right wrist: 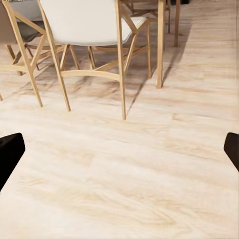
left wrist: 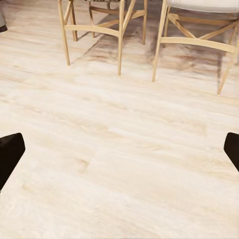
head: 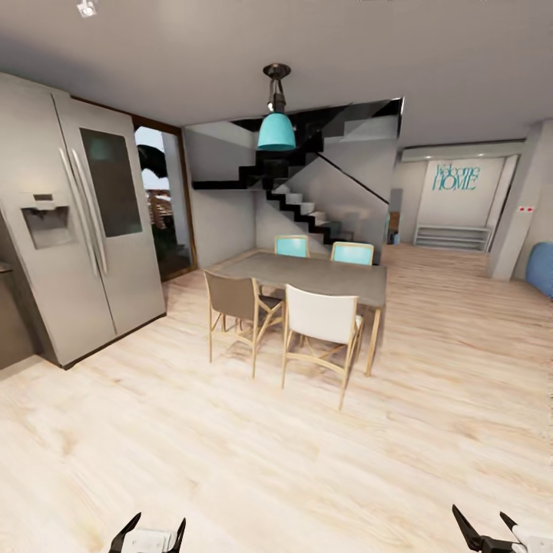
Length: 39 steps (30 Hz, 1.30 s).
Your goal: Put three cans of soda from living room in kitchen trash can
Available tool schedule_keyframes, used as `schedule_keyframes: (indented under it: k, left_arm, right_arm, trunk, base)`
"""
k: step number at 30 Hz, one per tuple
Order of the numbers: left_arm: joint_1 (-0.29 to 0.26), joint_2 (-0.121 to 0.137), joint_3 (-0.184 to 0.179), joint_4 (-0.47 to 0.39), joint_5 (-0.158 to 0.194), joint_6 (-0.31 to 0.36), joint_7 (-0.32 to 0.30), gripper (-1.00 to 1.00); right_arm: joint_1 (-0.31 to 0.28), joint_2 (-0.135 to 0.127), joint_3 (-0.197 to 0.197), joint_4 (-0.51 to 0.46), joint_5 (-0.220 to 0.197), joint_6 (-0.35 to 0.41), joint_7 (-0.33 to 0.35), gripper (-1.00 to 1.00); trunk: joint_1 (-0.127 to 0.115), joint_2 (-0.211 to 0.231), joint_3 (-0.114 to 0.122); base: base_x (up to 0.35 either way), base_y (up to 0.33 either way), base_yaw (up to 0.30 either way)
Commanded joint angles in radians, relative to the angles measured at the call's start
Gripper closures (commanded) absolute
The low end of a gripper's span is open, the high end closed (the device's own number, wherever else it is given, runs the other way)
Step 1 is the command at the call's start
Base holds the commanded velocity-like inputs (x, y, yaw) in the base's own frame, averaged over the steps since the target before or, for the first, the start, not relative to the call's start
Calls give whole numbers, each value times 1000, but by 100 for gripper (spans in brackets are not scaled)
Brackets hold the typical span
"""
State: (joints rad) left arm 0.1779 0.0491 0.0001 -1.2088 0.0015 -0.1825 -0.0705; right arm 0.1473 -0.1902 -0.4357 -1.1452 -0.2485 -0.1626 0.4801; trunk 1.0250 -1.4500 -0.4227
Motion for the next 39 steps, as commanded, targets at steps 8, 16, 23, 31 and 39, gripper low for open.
schedule_keyframes:
  k: [8,16,23,31,39]
  left_arm:
    - [1,0,-5,0,2,-6,1,-100]
    - [1,0,-10,-1,-2,-8,2,-100]
    - [2,0,-12,-1,-3,-9,2,-100]
    - [2,0,-12,-1,-4,-9,2,-100]
    - [2,0,-12,-2,-4,-9,2,-100]
  right_arm:
    - [0,0,0,2,0,-1,0,-100]
    - [0,1,0,2,0,-5,1,-100]
    - [0,0,0,3,0,-4,0,-100]
    - [0,0,0,4,0,-2,0,-100]
    - [0,0,0,16,0,-3,0,-100]
  trunk:
    - [0,0,10]
    - [0,0,19]
    - [0,0,21]
    - [0,0,21]
    - [0,0,22]
  base:
    - [249,232,-184]
    - [296,42,-162]
    - [265,-159,-39]
    - [242,-195,-163]
    - [218,-219,-229]
